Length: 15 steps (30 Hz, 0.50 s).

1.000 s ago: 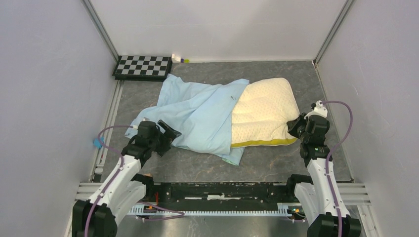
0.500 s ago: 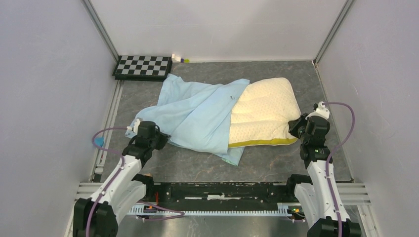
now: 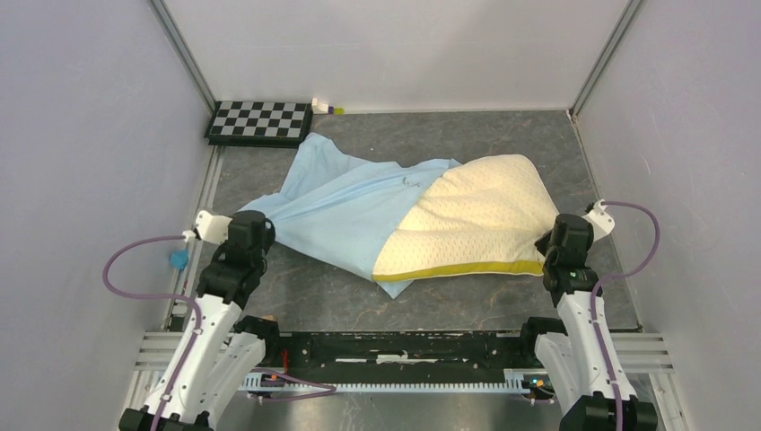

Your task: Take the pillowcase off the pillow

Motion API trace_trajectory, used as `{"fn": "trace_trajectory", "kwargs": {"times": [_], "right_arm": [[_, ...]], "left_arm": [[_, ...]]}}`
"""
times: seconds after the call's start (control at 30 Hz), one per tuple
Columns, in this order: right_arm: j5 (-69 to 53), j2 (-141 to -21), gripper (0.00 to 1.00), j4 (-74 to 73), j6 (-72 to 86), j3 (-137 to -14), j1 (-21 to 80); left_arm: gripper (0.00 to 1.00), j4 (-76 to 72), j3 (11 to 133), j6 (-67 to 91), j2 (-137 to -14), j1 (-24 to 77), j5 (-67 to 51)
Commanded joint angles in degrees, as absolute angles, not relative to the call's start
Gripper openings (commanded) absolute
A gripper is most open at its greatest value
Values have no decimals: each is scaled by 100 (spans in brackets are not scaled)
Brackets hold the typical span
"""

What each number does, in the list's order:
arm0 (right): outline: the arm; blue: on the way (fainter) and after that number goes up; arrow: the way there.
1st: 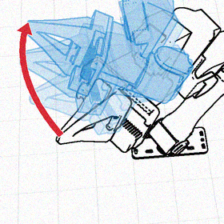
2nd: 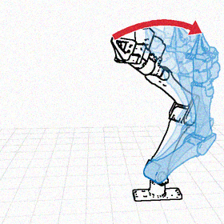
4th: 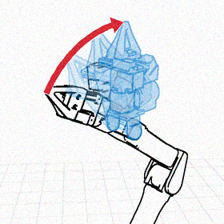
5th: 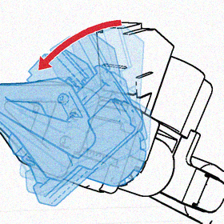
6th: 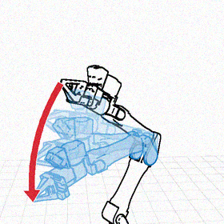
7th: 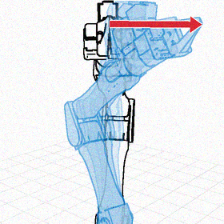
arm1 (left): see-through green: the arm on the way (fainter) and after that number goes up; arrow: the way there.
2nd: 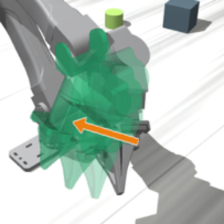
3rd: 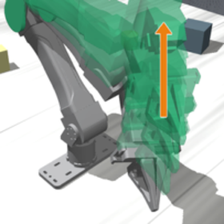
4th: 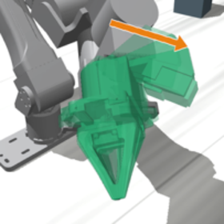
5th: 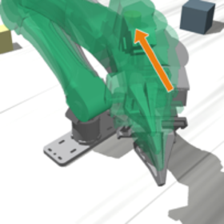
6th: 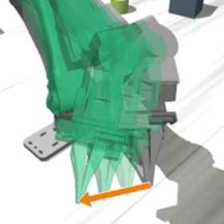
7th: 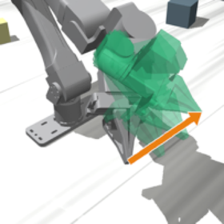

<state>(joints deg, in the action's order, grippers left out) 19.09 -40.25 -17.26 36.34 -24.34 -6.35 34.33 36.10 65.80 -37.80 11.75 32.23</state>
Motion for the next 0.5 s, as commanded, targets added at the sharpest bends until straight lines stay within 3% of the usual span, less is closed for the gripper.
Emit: {"fn": "trace_trajectory", "kwargs": {"times": [0.0,0.23,0.33,0.37,0.43,0.47], "right_arm": [[3430,-4063,0,-1305,3944,-2753,-736],[3688,-4077,1,-1332,3963,-2769,-738],[3334,-4090,8,-1151,3781,-2747,-738],[3044,-4108,21,-955,3587,-2730,-739],[2165,-4196,65,-595,3198,-2698,-738],[1828,-4253,78,-488,3036,-2708,-739]], "left_arm": [[2,4144,3897,7368,-3535,1028,5158],[2,4294,3766,7598,-3166,1020,5600],[6,3393,3613,6802,-3309,1023,5118],[14,3040,3568,6385,-3415,1022,4704],[46,2464,3588,5759,-3723,1020,3829],[59,2333,3651,5521,-3893,1022,3489]]}}
